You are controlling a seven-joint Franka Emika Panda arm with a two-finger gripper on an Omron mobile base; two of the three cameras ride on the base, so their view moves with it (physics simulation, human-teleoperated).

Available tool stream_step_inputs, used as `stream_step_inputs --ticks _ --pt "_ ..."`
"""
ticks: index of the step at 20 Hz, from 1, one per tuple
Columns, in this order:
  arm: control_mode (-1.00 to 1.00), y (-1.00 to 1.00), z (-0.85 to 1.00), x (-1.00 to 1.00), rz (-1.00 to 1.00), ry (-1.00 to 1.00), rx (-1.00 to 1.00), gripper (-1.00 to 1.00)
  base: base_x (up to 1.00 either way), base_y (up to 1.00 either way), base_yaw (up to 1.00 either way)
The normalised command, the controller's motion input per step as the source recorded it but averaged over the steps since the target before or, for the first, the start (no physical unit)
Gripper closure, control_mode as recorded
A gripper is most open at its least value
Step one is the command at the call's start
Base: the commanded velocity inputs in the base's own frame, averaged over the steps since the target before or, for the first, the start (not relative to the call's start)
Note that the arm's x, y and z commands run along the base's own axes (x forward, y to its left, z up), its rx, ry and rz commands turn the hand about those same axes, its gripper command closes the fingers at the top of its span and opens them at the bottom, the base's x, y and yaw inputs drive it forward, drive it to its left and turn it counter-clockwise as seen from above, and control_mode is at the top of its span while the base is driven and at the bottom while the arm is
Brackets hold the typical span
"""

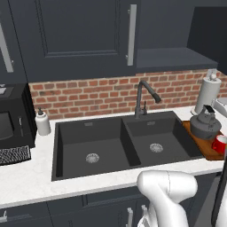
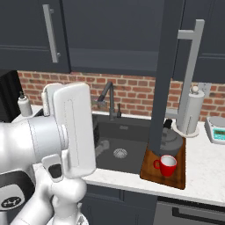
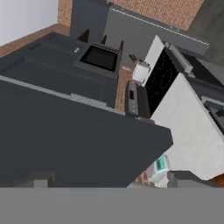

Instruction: Pick the kettle from the counter and place it on the tray. Then pick the mug from the cabinet and place it on the tray. Then close the cabinet doors.

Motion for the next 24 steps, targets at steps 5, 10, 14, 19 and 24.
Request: stream_step_inputs --ticks 5,10,14,19,24 --pt "-1.00 -0.47 0.00 -0.38 0.00 -0.10 0.00 -1.00 0.00 0.00 0.00" --pt "-1.00 -0.41 0.00 -0.34 0.00 -0.03 0.00 -1.00 0.00 0.00 0.00" --pt "-1.00 -0.35 0.00 -0.23 0.00 0.00 0.00 -1.00 0.00 0.00 0.00" --pt "-1.00 -0.38 0.01 -0.06 -0.05 0.00 0.00 -1.00 0.00 0.00 0.00" --pt "-1.00 -0.37 0.08 -0.07 -0.02 0.00 0.00 -1.00 0.00 0.00 0.00"
